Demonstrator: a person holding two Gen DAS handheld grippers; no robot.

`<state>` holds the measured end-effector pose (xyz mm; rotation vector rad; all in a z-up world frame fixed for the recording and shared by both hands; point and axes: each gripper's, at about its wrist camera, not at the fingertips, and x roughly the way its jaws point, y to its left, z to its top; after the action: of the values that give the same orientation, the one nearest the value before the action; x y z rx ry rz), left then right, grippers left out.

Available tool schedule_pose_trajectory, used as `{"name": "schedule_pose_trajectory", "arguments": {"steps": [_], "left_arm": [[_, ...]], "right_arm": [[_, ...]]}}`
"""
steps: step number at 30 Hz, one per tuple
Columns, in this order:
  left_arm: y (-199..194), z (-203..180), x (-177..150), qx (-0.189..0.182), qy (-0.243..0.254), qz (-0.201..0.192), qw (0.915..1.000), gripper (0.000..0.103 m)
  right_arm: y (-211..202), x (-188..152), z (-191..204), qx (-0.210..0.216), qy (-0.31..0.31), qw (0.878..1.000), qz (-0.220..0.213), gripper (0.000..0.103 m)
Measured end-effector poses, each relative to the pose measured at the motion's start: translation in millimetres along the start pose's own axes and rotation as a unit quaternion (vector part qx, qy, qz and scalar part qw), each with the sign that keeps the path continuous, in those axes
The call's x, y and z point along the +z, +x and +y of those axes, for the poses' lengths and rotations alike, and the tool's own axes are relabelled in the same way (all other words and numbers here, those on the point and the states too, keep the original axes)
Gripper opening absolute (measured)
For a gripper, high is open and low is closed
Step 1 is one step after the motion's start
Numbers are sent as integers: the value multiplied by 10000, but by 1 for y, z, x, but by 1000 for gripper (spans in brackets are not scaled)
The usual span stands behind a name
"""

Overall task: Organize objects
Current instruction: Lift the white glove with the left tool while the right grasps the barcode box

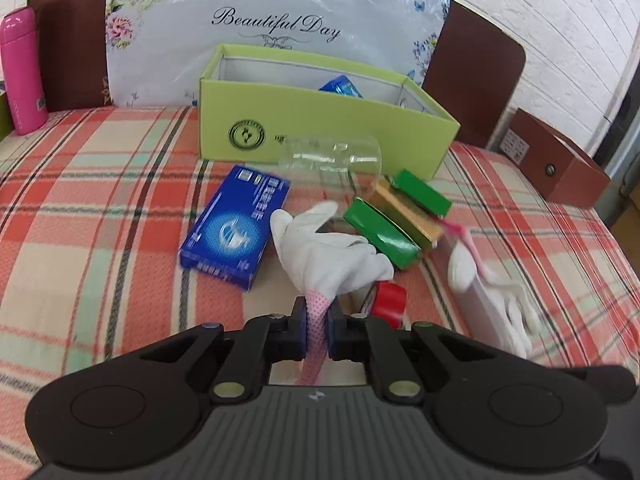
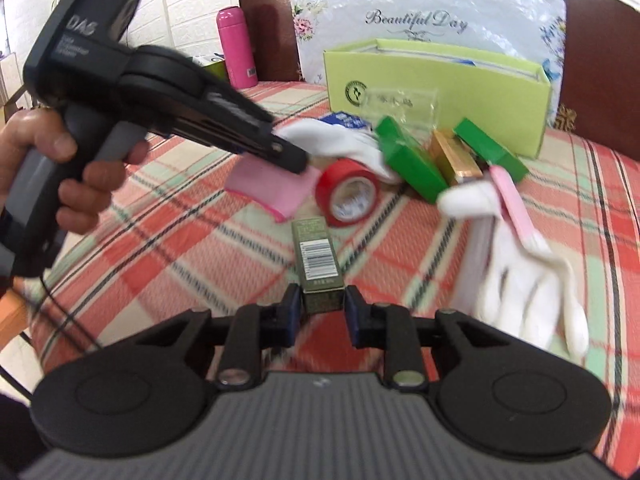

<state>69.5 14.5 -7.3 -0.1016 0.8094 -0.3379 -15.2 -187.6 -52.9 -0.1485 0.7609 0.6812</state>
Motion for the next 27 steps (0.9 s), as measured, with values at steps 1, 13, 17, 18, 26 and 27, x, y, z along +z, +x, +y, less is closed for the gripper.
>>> {"name": "schedule_pose_trajectory", "arguments": {"steps": [1,13,17,18,26,27], "left_arm": [[-6,1,-6,22,96,63,9999,9],[-19,22,-40,388,27,352,9986,35],[-5,28,-30,436,-284,328,9981,42],[-4,27,-29,470,-294,291,9980,51],[-1,30,-24,652,-438,135,9968,34],[-1,30,-24,626,-427,134,9970,25]], "right_arm": [[-4,-2,-1,-8,16,10000,15,23],[-5,-1,10,27,-251,9997,-33,29],[-5,2,10,41,-178,9998,-103,30],[-5,2,10,36,-160,9998,-109,30],[5,4,9,5,-131,9999,-40,29],[7,4,9,3,-130,9999,-40,29]]}}
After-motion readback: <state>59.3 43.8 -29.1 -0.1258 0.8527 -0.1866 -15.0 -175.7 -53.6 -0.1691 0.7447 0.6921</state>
